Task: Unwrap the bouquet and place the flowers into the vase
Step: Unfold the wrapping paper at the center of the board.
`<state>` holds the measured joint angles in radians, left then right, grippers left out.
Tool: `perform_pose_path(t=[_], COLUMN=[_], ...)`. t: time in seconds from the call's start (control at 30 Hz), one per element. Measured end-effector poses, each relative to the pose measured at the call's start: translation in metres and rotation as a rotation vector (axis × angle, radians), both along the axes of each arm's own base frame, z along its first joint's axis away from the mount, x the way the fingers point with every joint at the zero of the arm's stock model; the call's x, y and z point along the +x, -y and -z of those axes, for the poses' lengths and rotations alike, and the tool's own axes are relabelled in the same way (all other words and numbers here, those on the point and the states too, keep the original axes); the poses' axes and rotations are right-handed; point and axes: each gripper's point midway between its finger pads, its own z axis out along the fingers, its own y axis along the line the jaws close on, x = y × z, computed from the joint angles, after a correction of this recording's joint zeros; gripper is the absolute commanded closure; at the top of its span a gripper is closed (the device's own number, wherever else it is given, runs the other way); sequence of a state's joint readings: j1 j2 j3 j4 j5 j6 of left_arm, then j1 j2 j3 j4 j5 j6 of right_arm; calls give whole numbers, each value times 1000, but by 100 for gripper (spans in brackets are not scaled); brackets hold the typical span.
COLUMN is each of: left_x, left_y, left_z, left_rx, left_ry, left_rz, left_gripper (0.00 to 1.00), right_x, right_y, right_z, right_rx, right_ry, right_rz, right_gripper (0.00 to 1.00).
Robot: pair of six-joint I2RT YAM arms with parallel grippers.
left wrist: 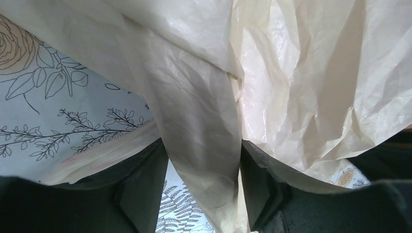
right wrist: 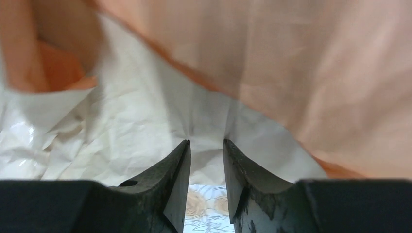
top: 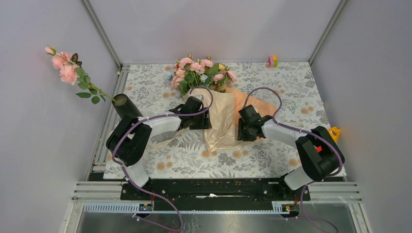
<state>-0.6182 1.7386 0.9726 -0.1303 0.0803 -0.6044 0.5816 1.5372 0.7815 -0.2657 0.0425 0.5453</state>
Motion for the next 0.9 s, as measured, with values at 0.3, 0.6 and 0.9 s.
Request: perform_pose_path(t=[0.3, 0.6, 0.9], left_x=[0, 0, 7], left_y=[-1, -1, -13], left_z=[0, 0, -34], left_rx=[10, 14, 59], left_ry=[6, 9, 83], left_rz=[6, 9, 3], left_gripper=[44, 35, 10], right_x=[12, 11, 16], right_y=[78, 111, 111], right_z=[-2, -9, -53], right_rx=[-68, -72, -27], right_ry=[-33, -25, 102], right_rz=[258, 376, 357], right_gripper=[59, 56, 42])
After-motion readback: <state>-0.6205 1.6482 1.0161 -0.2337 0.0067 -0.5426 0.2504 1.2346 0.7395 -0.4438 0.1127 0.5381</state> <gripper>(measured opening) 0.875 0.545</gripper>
